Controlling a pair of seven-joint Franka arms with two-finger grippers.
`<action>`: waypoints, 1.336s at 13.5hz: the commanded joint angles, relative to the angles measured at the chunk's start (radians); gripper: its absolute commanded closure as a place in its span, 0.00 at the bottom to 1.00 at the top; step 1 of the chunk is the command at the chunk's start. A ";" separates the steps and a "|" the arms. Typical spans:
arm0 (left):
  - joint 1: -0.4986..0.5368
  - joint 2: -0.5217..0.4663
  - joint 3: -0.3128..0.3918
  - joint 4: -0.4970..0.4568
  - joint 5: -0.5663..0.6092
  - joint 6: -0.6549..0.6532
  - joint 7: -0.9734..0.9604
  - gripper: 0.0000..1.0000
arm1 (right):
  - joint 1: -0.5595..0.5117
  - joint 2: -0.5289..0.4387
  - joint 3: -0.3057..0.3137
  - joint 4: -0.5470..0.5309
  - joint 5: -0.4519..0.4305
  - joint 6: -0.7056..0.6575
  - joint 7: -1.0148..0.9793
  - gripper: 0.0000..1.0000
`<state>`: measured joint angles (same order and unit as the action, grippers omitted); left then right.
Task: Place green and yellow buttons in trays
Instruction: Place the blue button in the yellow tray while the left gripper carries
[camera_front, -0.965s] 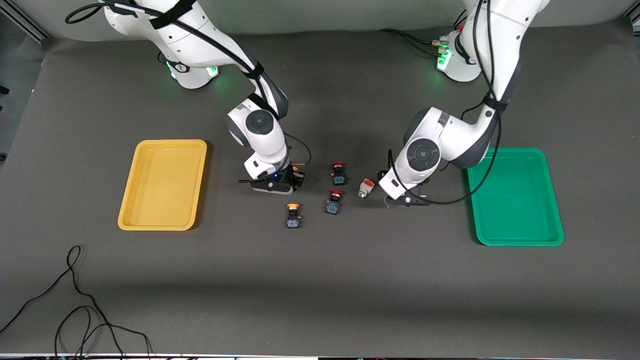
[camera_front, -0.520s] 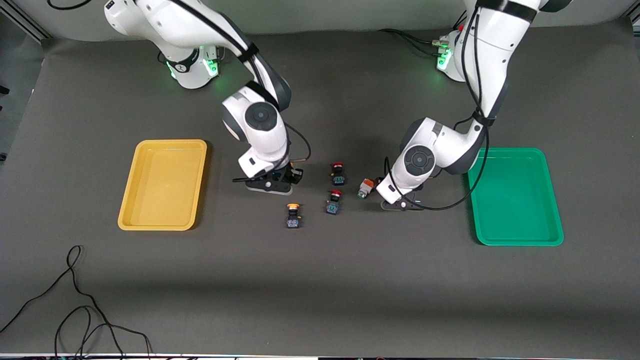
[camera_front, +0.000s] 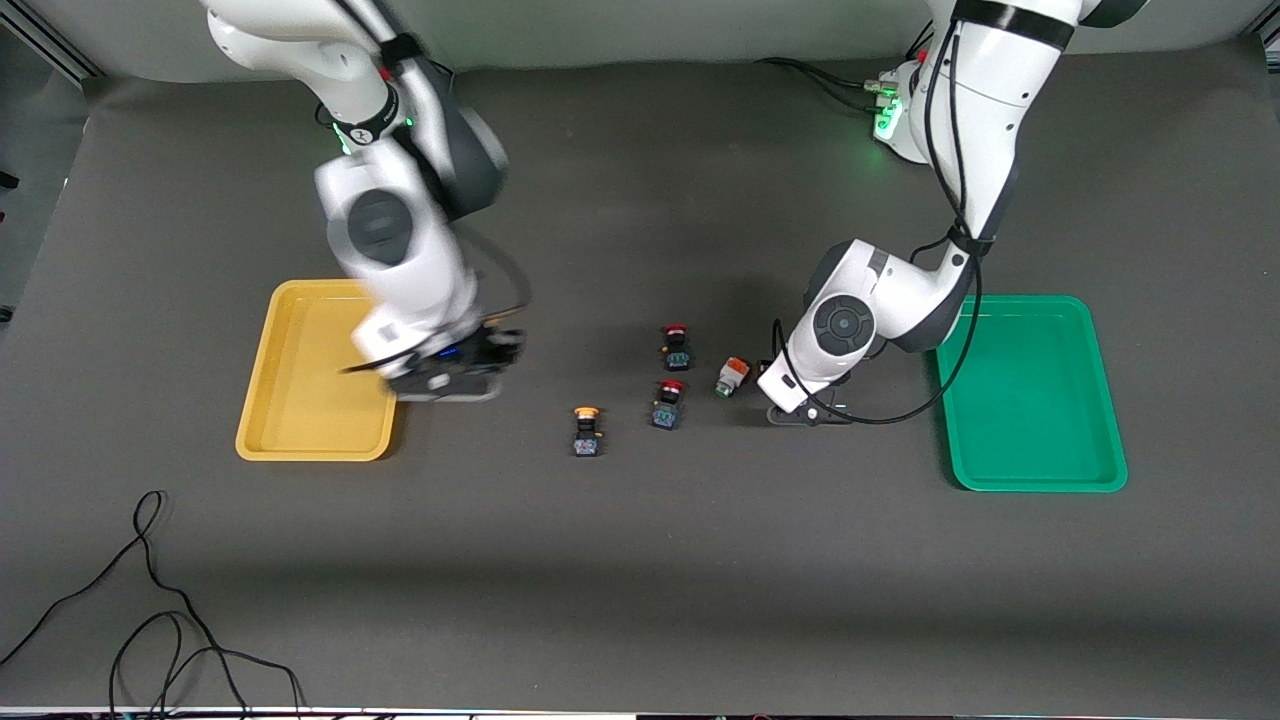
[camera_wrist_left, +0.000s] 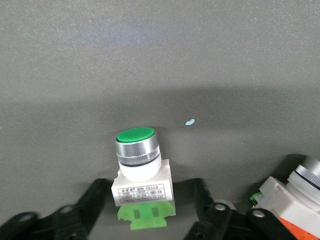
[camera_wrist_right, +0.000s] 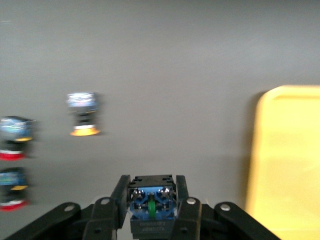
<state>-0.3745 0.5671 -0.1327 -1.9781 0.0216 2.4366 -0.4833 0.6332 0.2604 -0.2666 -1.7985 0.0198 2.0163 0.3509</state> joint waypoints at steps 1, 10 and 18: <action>-0.006 -0.016 0.005 -0.001 0.011 -0.007 -0.029 1.00 | 0.005 -0.085 -0.168 -0.087 0.046 -0.005 -0.261 0.68; 0.051 -0.277 0.008 0.305 0.017 -0.696 -0.037 1.00 | -0.033 0.037 -0.471 -0.526 0.355 0.533 -0.931 0.68; 0.423 -0.340 0.005 0.441 0.100 -0.892 0.452 1.00 | -0.029 0.146 -0.470 -0.463 0.643 0.552 -1.165 0.00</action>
<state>-0.0318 0.2323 -0.1108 -1.5224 0.1061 1.5312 -0.1235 0.5956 0.4168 -0.7331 -2.2954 0.6304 2.5924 -0.7989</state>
